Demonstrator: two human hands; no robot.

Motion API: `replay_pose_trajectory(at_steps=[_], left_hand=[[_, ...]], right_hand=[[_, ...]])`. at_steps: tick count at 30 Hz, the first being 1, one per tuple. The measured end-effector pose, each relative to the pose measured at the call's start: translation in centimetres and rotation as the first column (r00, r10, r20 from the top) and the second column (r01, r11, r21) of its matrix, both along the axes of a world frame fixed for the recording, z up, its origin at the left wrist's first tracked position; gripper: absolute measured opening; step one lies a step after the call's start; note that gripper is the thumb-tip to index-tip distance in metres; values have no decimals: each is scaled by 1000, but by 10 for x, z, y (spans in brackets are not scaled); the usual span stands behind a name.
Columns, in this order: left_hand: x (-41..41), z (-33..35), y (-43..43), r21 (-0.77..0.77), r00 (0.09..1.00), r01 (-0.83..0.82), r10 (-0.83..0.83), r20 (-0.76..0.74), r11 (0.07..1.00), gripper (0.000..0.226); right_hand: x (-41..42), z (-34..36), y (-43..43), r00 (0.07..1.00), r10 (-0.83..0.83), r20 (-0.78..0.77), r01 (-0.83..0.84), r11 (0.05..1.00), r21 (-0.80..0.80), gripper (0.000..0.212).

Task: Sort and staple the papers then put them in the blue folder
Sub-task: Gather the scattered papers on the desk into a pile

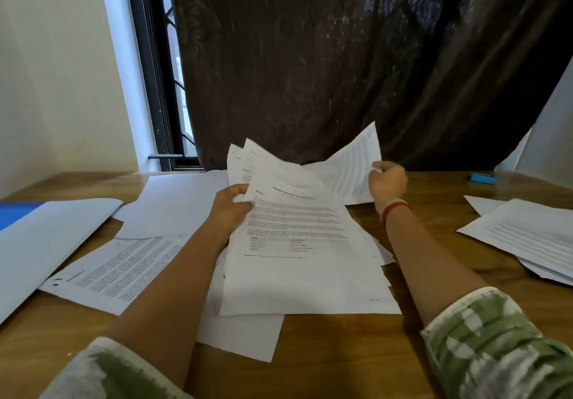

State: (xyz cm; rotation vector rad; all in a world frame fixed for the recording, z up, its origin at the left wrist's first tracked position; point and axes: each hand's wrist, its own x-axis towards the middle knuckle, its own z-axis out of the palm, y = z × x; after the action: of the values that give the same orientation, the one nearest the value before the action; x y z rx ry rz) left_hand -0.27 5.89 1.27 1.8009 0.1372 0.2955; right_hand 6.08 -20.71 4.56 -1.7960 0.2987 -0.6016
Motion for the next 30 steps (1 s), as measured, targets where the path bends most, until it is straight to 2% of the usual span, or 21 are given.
replay_pose_trajectory(at_steps=[4,9,13,19,22,25,27,30], left_hand=[[3,-2,0,52,999,-9,7,41,999,38],[6,-5,0,76,999,-18,14,53,997,38],[6,-5,0,79,998,-28,24,54,996,39],[4,-5,-2,70,998,-32,28,62,997,38],[4,-6,-2,63,997,-24,19,71,998,39],[6,-9,0,51,998,-13,10,69,999,40],[7,-10,1,44,996,0,-4,84,999,43],[12,-12,2,41,994,1,-5,107,999,51]], right_hand=[[-13,26,-12,965,-72,251,28,984,176,30],[-22,54,-24,913,-91,397,79,996,45,25],[-29,76,-27,892,-25,450,66,995,-75,25],[-38,100,-30,839,-9,545,44,998,-52,24],[-44,112,-33,802,-14,597,-3,1000,27,24],[-45,119,-38,802,-9,597,-127,975,184,24],[-41,120,-44,850,48,525,-199,952,234,24],[-33,111,-59,895,326,304,-383,911,152,21]])
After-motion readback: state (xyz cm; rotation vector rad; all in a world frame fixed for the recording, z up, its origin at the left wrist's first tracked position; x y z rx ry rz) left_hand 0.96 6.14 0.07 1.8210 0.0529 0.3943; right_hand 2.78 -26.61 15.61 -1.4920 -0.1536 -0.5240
